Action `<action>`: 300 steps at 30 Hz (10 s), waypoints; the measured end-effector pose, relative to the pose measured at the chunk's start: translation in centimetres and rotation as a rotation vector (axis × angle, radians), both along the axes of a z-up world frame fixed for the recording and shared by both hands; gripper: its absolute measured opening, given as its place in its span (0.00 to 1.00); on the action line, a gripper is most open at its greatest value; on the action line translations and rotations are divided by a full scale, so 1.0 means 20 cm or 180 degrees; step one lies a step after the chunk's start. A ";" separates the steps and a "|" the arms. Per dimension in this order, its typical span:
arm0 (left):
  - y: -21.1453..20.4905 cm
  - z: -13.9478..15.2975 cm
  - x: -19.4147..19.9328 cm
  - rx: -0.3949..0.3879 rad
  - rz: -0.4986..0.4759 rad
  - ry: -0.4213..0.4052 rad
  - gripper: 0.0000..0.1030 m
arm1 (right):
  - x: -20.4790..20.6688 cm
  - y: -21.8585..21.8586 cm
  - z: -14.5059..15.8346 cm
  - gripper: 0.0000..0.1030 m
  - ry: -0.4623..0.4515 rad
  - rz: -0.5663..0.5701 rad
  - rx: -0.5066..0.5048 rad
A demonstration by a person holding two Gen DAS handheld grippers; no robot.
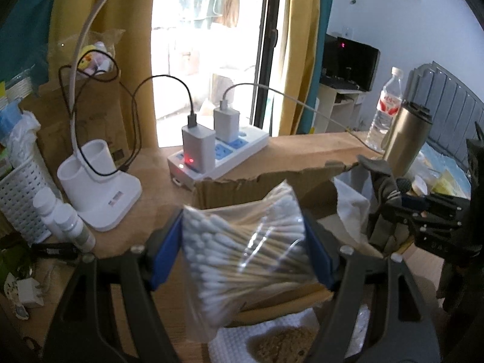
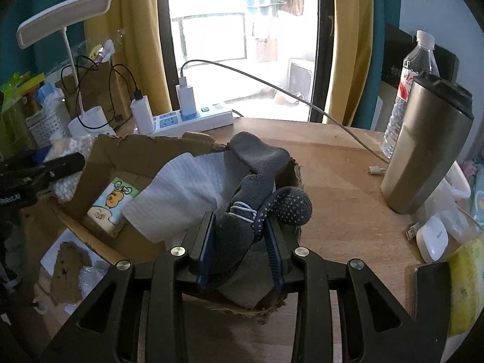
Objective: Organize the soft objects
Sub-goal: 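Release the sock into the box with right tool while left tool drops the swab bag, then grasp the bubble-wrap bag with right tool while left tool grasps the teddy-bear sponge, then carry the bubble-wrap bag and teddy sponge over the cardboard box with both tools, then release the bubble-wrap bag into the box with right tool while left tool drops the sponge, then move right tool to the red Spider-Man ball and grasp it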
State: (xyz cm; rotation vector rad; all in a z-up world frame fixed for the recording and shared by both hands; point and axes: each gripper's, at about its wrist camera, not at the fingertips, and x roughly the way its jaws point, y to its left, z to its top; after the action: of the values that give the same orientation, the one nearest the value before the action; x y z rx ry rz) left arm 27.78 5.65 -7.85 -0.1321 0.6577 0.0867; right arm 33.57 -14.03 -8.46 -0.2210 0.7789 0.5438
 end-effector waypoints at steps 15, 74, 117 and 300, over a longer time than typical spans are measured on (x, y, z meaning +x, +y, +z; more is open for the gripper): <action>-0.03 0.01 0.00 0.0081 -0.0022 -0.0001 0.82 | -0.09 0.04 0.06 0.54 -0.0042 0.0144 0.0081; 0.13 -0.13 -0.58 -0.0308 0.0219 0.0006 0.94 | -0.55 0.30 -0.07 0.54 0.0201 0.0423 -0.0005; -0.34 -0.26 -0.36 0.0337 -0.0128 0.0583 0.93 | -0.53 -0.10 -0.09 0.41 0.0241 0.0346 0.0377; -0.01 0.14 -0.68 -0.0265 -0.0034 -0.0460 0.86 | -0.66 0.18 0.28 0.64 -0.0341 0.0205 0.0279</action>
State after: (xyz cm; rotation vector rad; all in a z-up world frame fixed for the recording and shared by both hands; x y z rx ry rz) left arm 14.22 5.45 -5.05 -0.2131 0.5179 0.0389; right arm 20.43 -10.52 -2.88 -0.1930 0.6441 0.6206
